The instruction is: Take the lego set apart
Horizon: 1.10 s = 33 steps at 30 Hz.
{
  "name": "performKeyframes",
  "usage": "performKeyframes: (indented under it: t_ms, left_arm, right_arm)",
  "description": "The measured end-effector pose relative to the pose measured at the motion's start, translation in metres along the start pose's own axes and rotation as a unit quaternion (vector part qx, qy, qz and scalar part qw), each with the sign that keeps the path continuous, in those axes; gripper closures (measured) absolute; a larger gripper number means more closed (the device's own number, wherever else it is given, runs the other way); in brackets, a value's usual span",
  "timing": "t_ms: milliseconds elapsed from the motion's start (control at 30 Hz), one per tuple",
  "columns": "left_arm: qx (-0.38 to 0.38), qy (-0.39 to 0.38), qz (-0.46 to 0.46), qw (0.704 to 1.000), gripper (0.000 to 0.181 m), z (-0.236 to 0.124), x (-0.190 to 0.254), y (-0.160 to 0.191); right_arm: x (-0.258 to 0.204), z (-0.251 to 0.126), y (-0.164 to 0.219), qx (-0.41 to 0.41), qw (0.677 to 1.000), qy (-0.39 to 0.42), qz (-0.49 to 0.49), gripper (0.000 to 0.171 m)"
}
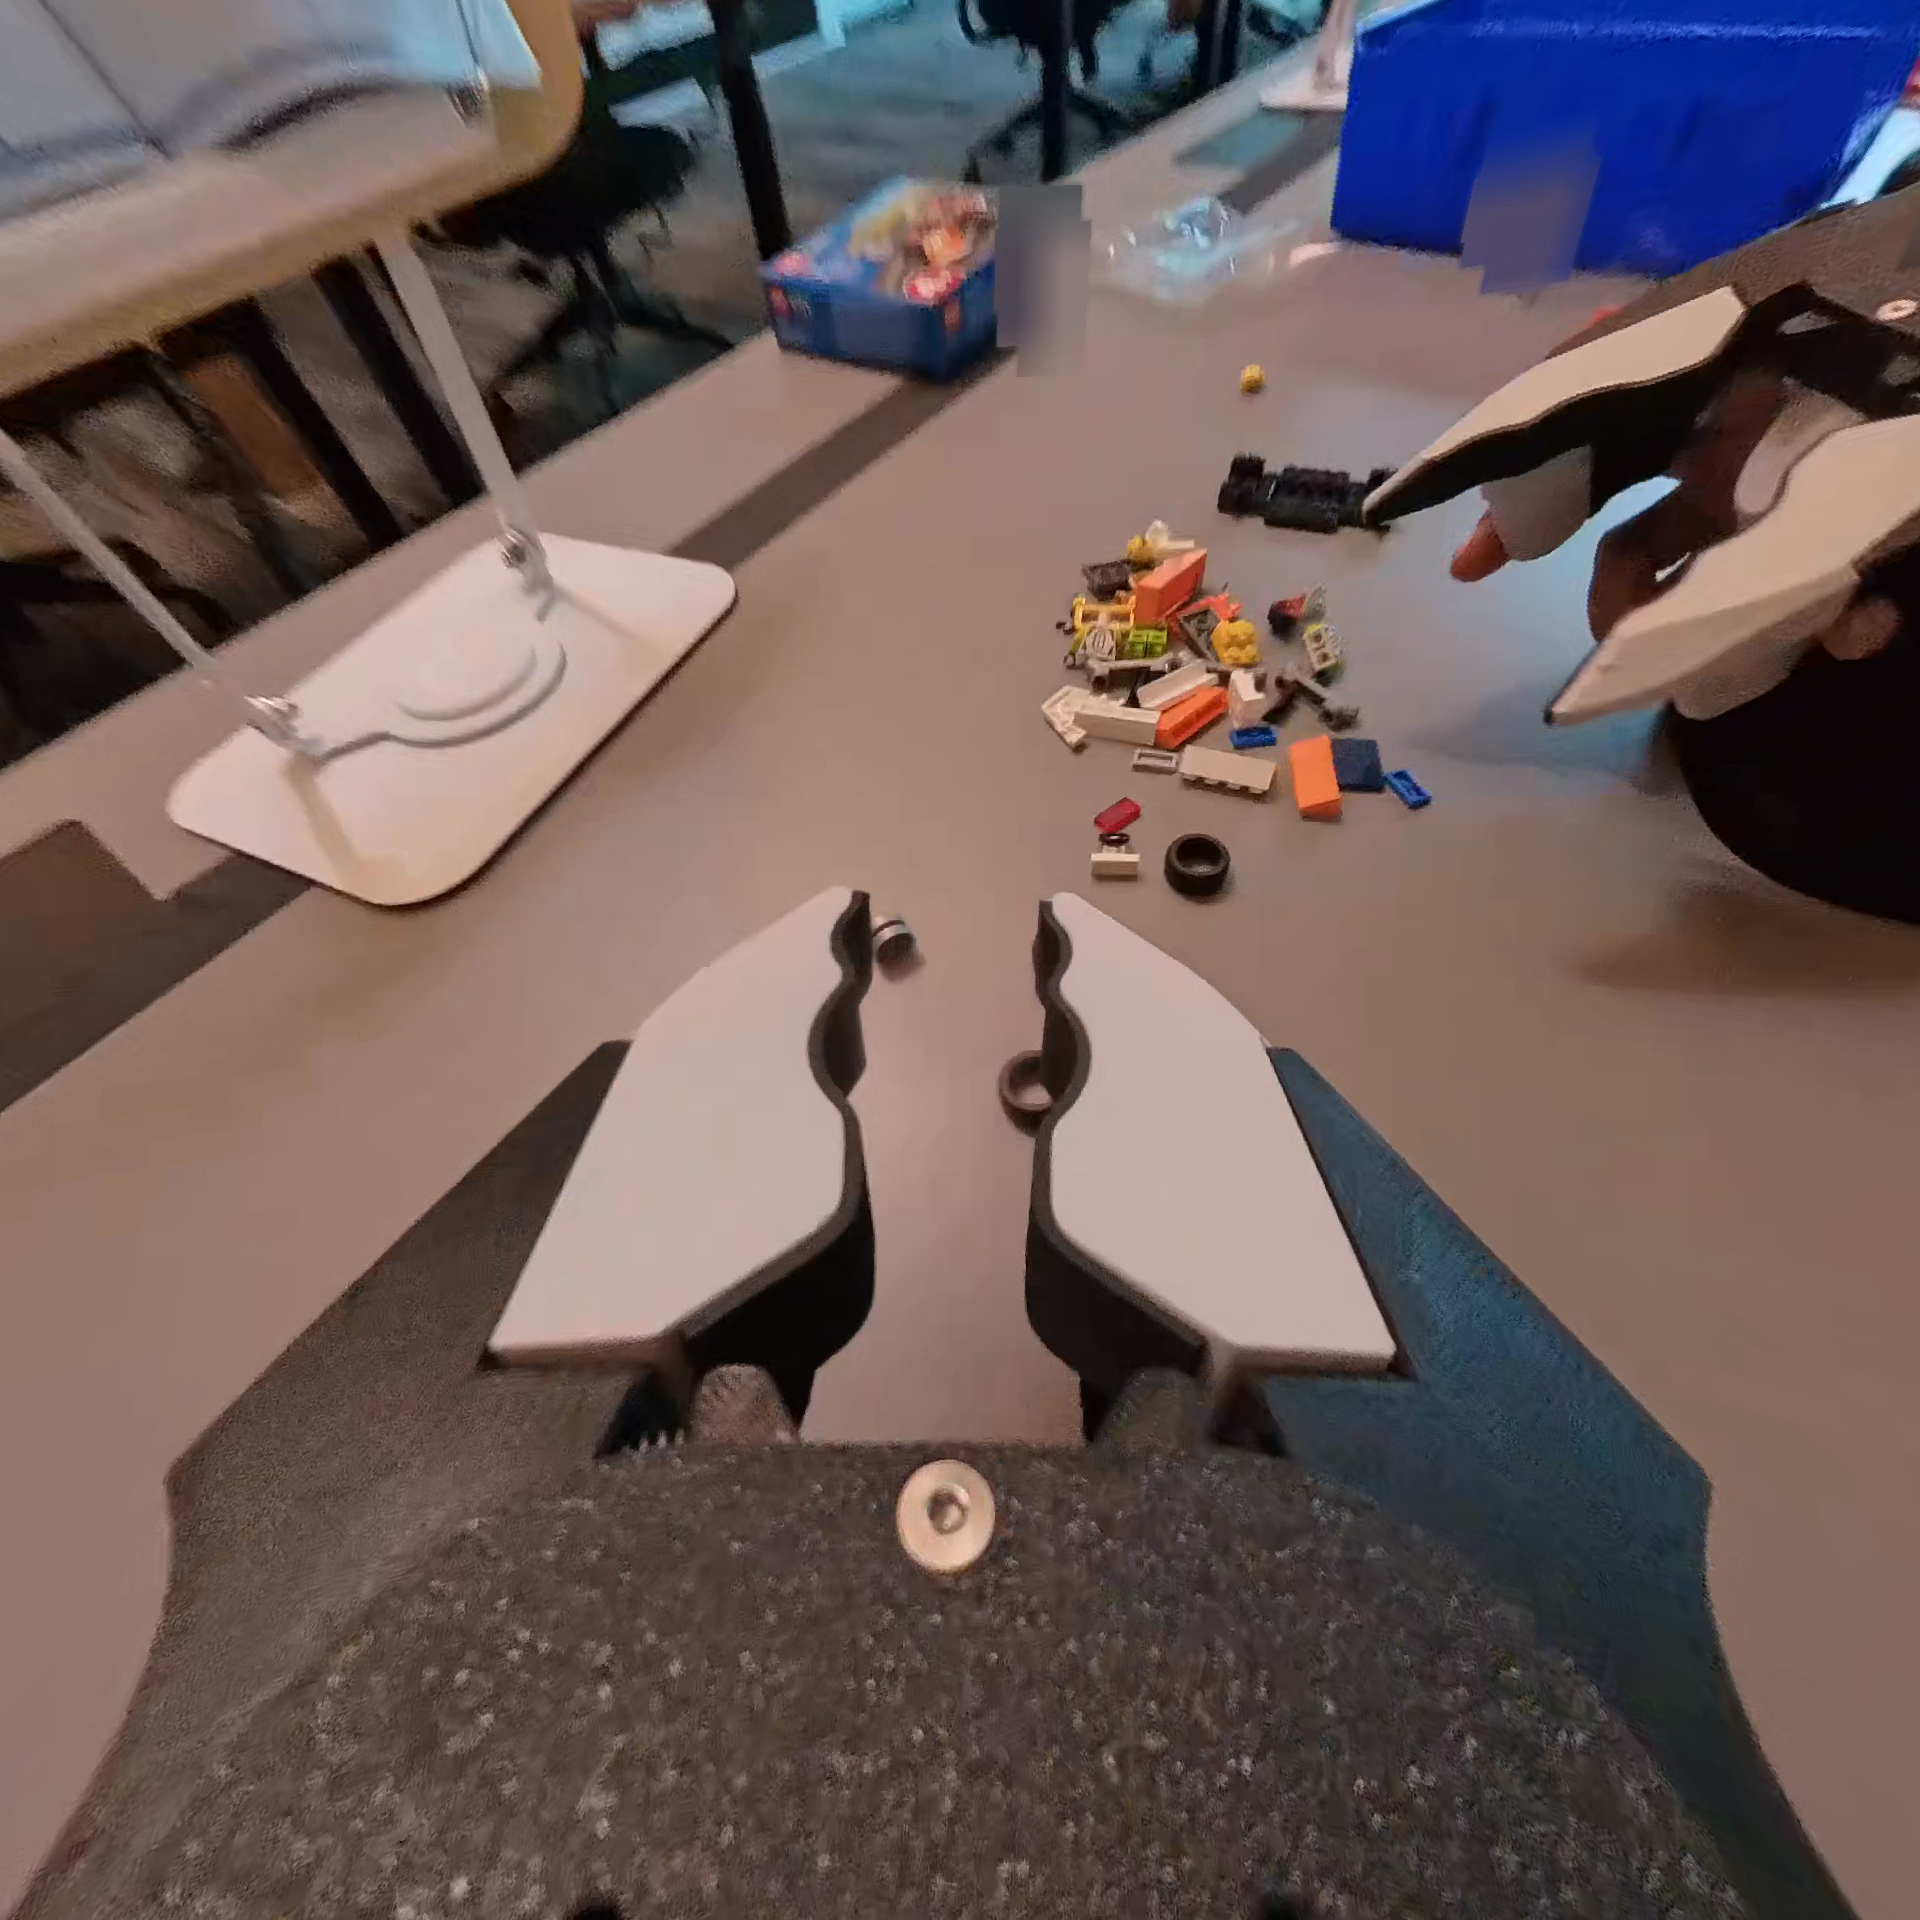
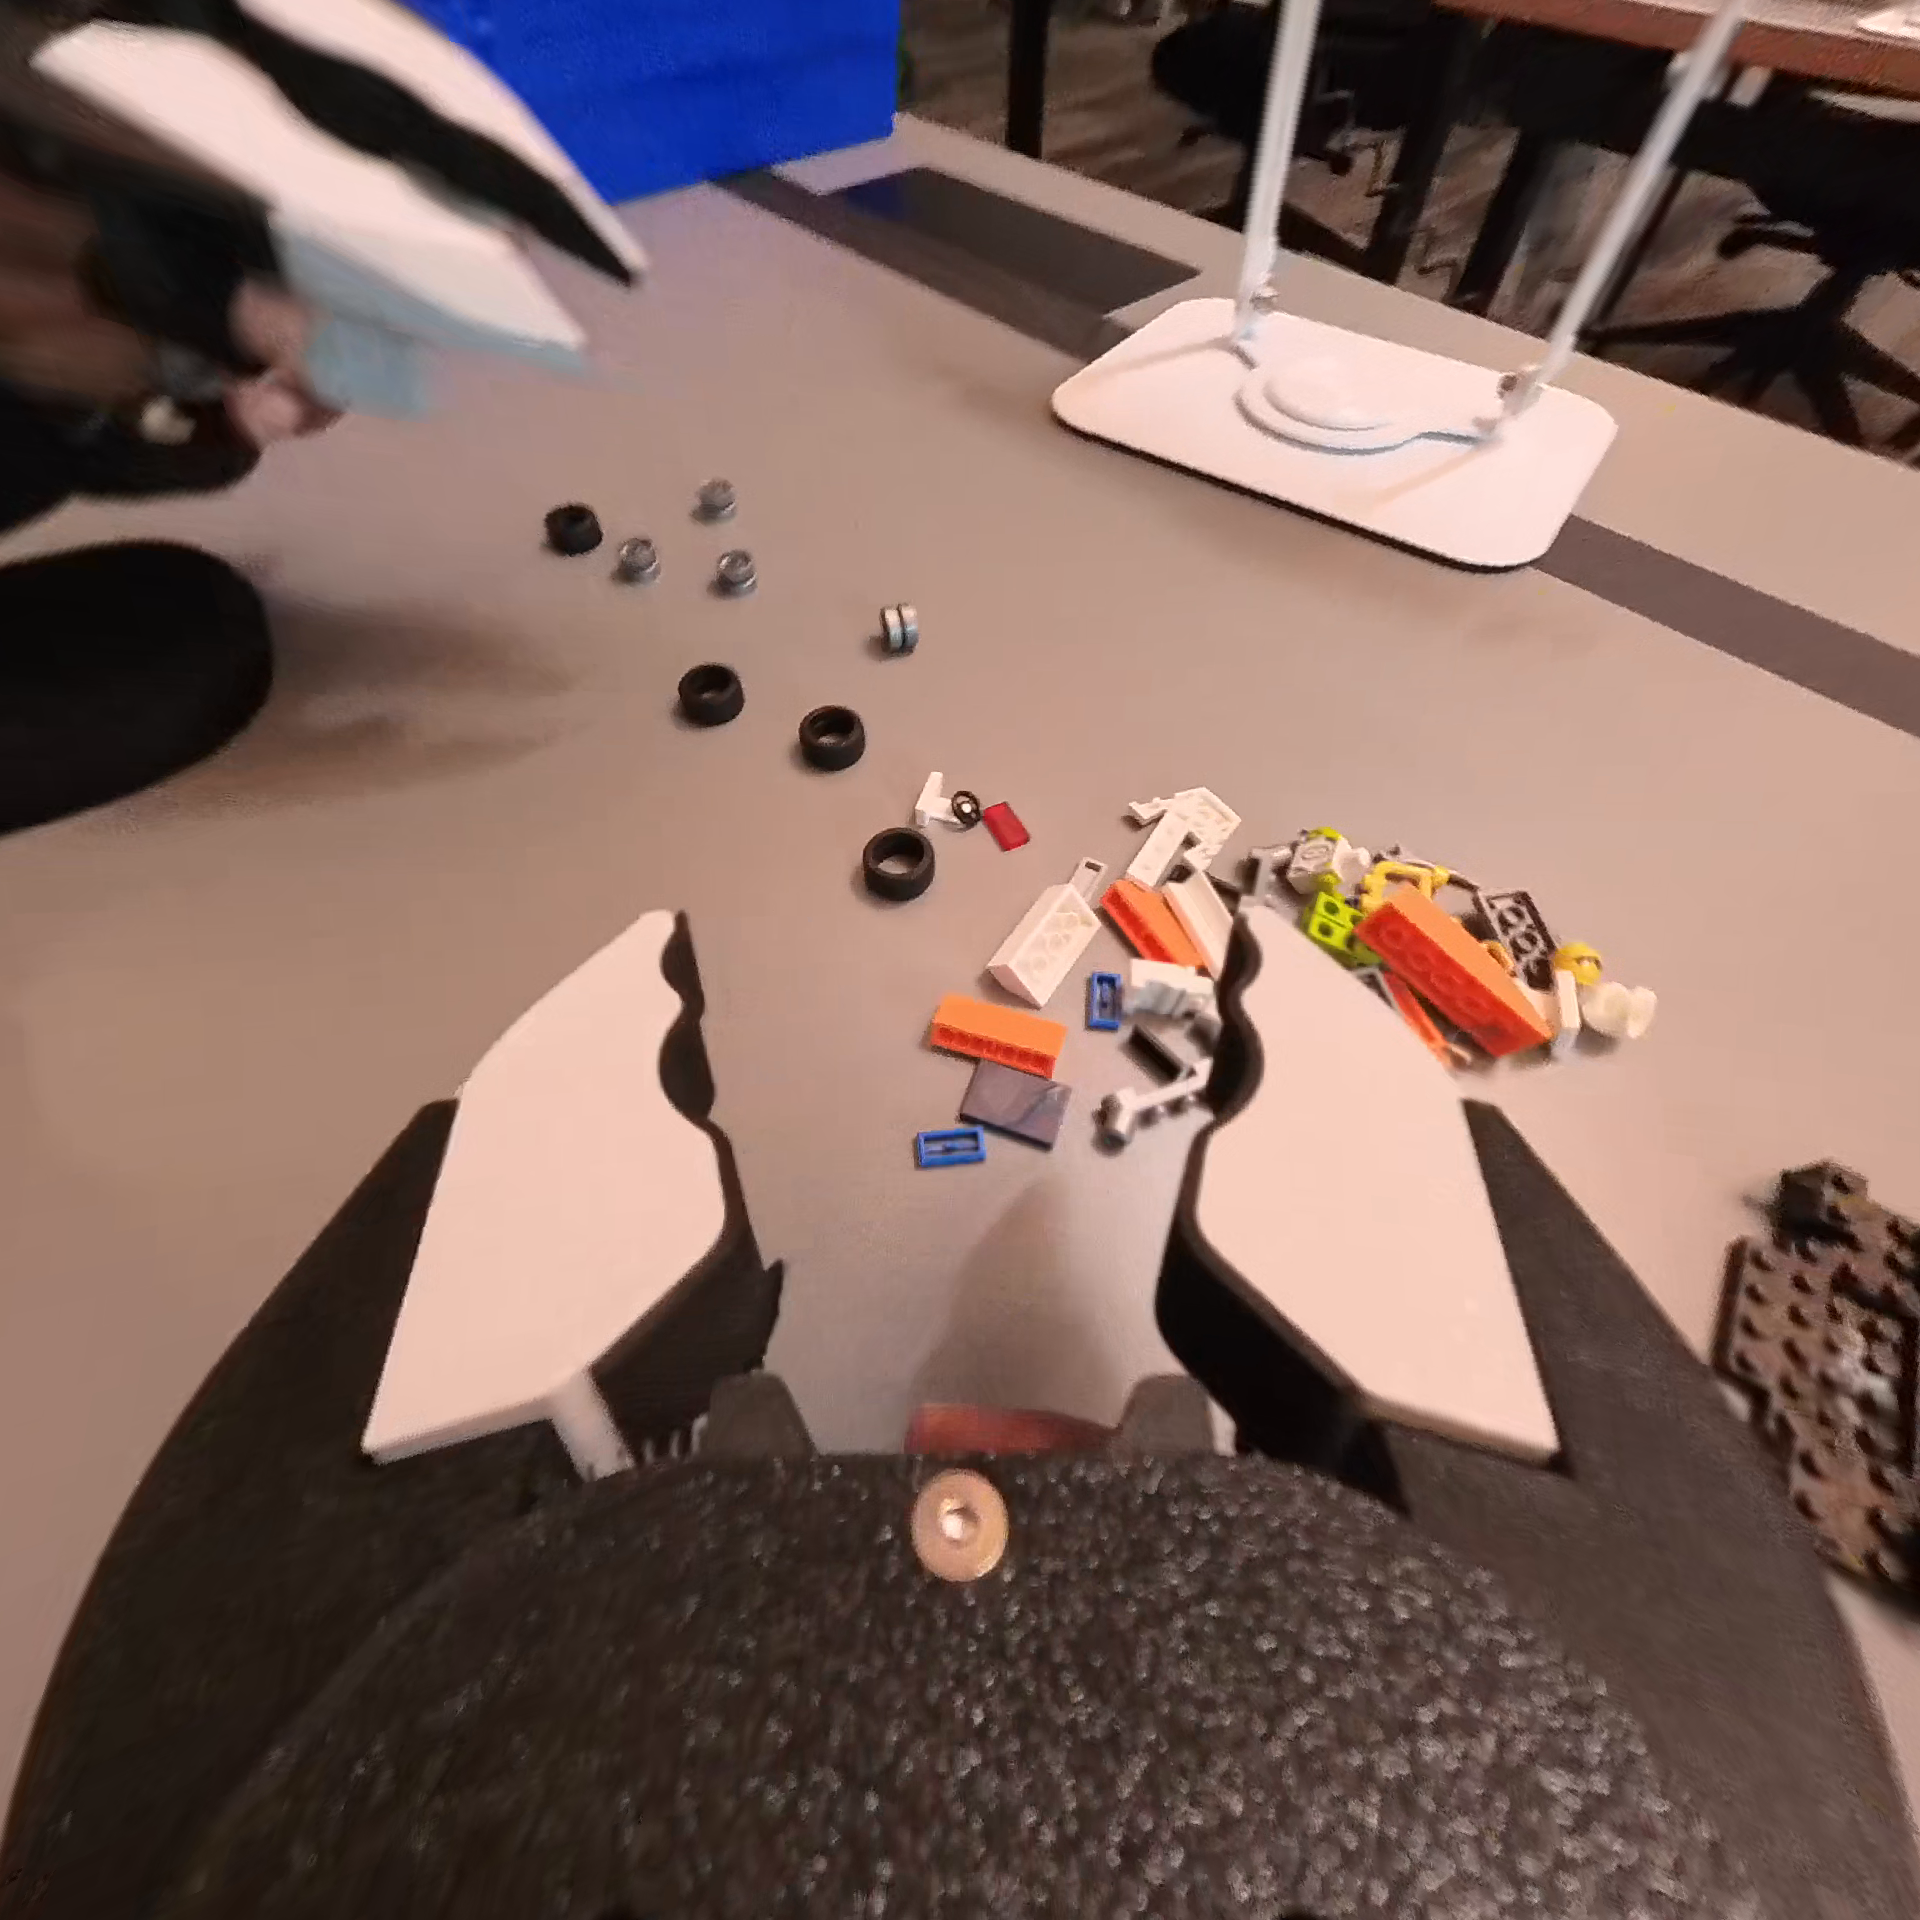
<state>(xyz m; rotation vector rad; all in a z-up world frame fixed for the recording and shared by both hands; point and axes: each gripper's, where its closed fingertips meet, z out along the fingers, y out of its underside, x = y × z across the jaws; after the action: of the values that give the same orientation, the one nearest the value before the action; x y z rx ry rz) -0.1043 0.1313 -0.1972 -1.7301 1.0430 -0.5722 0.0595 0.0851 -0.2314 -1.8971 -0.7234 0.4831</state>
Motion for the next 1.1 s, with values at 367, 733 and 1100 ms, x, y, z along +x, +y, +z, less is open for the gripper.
performKeyframes:
  t_ms: [367,733,1100]
  left_arm:
    - [0.052,-0.098,-0.106,0.988,0.089,-0.037,0.062,0.024]
    - [0.018,-0.159,-0.188,0.969,0.138,-0.072,0.08,0.051]
    - [-0.057,-0.182,-0.113,0.975,0.181,-0.068,0.101,0.07]
  right_arm:
    - [-0.027,-0.019,0.01,0.003,0.998,0.058,0.007,0.074]
    - [-0.058,-0.052,0.036,-0.037,0.988,0.148,0.015,0.103]
    - [-0.087,-0.052,0.029,-0.031,0.988,0.151,0.009,0.171]
